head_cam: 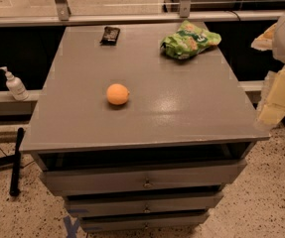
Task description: Move orange near rxbar chocolate
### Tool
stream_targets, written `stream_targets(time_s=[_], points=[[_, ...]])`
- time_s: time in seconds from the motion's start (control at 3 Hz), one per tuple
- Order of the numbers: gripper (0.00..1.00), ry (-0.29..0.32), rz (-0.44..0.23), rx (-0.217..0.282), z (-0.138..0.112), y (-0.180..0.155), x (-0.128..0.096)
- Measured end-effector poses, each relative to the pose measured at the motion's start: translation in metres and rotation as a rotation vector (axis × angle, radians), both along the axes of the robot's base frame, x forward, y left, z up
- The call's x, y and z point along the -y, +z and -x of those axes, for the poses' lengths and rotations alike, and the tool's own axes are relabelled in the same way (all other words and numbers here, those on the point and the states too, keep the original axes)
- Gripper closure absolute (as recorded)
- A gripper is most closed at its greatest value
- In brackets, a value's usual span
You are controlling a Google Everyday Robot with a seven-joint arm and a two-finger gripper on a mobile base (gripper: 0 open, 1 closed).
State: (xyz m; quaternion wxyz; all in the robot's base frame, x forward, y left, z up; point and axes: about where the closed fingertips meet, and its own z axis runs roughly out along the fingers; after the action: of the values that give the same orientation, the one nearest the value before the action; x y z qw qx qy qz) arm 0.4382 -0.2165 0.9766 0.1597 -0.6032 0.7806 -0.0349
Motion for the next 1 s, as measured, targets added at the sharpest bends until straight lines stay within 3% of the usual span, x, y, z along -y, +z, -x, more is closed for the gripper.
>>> stream_targets(time_s=[0.33,0.67,1.0], points=[[0.0,0.0,0.0,0.0,0.0,0.0,0.0],[0.0,-0.004,-0.083,0.007,-0.007,-0.01,-0.013],[0.0,-0.005,-0.261,0.009,-0.028,-0.036,-0.051]])
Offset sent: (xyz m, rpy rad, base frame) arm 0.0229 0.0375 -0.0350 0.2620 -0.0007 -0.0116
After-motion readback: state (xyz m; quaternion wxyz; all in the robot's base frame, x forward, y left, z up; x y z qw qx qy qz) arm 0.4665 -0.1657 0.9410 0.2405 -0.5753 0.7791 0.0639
